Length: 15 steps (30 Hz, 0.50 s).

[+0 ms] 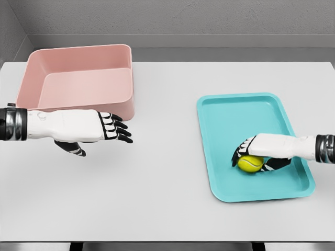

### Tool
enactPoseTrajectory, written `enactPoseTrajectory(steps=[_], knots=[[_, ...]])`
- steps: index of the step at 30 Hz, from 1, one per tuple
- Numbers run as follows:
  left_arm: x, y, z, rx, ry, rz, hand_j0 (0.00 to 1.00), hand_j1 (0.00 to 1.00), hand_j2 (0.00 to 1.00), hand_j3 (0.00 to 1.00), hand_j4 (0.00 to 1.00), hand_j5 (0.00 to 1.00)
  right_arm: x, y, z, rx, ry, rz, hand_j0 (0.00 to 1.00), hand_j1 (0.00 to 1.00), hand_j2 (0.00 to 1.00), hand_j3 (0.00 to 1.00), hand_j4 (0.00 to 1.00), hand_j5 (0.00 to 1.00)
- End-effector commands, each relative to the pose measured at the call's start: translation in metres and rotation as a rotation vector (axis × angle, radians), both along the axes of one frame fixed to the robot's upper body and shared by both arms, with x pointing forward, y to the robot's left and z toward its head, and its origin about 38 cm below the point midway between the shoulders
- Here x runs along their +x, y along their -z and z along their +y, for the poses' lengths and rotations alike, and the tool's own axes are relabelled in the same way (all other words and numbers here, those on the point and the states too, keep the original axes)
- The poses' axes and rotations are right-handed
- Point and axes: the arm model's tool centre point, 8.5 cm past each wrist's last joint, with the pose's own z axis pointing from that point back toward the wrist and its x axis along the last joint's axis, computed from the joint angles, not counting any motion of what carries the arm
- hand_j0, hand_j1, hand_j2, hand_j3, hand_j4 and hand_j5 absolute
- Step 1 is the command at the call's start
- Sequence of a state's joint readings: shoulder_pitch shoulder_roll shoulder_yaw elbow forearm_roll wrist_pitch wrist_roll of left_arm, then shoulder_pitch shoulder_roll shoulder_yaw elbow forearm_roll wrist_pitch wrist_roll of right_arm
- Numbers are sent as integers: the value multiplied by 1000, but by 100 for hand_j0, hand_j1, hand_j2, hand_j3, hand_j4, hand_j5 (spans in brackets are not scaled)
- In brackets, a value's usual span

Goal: Put the tennis from the blue tray into the pink basket with both arms

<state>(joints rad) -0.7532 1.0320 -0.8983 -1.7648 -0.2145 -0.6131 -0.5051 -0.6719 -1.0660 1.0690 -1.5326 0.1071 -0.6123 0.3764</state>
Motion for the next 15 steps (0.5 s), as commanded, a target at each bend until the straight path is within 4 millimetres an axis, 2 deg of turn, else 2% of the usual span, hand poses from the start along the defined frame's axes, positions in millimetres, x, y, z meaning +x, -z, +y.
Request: enactPoseTrajectory(steps=[1, 6, 15], knots=[[0, -1, 0, -5, -4, 3, 100, 100, 100, 100, 100, 100, 1, -4, 1, 10, 2, -8, 58, 58, 58, 58, 58, 58], [0, -1, 0, -5, -2, 1, 100, 100, 100, 100, 100, 100, 6, -19, 0, 24, 8, -47, 56, 56, 56, 56, 56, 56], [1, -2, 0, -4, -3, -1, 100, 100, 100, 100, 100, 100, 2, -39, 27, 70, -74, -92, 56, 56, 56, 56, 56, 56]])
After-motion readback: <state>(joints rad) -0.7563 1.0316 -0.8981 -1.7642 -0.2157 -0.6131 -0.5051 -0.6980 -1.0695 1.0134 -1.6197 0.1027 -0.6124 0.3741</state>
